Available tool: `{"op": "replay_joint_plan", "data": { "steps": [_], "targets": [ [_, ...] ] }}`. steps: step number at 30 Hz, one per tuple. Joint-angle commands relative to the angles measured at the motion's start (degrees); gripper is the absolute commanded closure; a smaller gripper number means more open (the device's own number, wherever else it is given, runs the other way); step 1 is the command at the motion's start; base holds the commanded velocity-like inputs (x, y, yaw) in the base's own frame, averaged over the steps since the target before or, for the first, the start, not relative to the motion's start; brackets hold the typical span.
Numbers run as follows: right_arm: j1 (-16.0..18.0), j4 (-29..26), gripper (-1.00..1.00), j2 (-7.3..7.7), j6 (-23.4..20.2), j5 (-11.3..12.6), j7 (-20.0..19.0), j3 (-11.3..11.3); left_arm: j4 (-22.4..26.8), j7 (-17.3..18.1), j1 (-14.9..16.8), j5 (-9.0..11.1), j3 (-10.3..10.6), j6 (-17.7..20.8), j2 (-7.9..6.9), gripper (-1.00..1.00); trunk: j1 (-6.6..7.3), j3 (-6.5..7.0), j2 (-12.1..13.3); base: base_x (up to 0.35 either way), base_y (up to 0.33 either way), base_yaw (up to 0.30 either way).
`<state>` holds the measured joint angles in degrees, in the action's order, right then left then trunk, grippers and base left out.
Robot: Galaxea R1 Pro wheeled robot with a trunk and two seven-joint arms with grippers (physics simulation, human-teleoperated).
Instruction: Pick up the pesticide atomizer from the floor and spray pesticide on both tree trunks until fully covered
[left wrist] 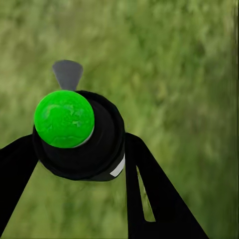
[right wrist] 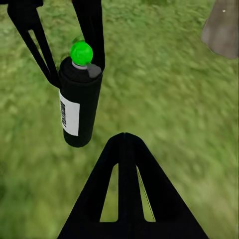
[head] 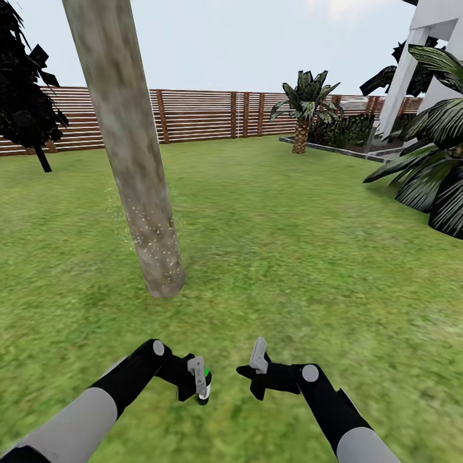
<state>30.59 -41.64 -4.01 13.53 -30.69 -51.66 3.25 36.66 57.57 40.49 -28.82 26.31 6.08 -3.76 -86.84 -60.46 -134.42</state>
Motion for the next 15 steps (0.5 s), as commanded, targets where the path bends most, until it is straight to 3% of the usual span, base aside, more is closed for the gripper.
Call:
{"op": "replay_joint_plan", "data": {
  "steps": [1, 6, 9, 15],
  "targets": [
    [0.0, -0.5, 1.00, -0.02, 0.0, 0.0, -0.1, 0.0, 0.0, 0.0, -0.1, -0.1, 0.0, 0.0, 0.30, 1.00, 0.00, 0.00, 0.0, 0.000, 0.000, 0.000],
    [0.0, -1.4, 1.00, -0.11, 0.0, 0.0, -2.1, 0.0, -0.1, 0.1, -0.2, -0.4, 0.1, -0.6, 0.77, 1.00, 0.00, 0.00, 0.0, 0.000, 0.000, 0.000],
    [0.0, -2.7, 1.00, -0.36, 0.0, 0.1, -3.3, 0.0, -0.1, 0.1, -0.2, -2.5, 0.1, -1.8, 1.84, 1.00, 0.00, 0.00, 0.0, 0.000, 0.000, 0.000],
    [0.0, -2.8, 1.00, -0.45, 0.0, 0.1, -3.4, 0.0, -0.1, 0.0, -0.3, -2.9, 0.1, -1.9, 2.42, 1.00, 0.00, 0.00, 0.0, 0.000, 0.000, 0.000]
  ]
}}
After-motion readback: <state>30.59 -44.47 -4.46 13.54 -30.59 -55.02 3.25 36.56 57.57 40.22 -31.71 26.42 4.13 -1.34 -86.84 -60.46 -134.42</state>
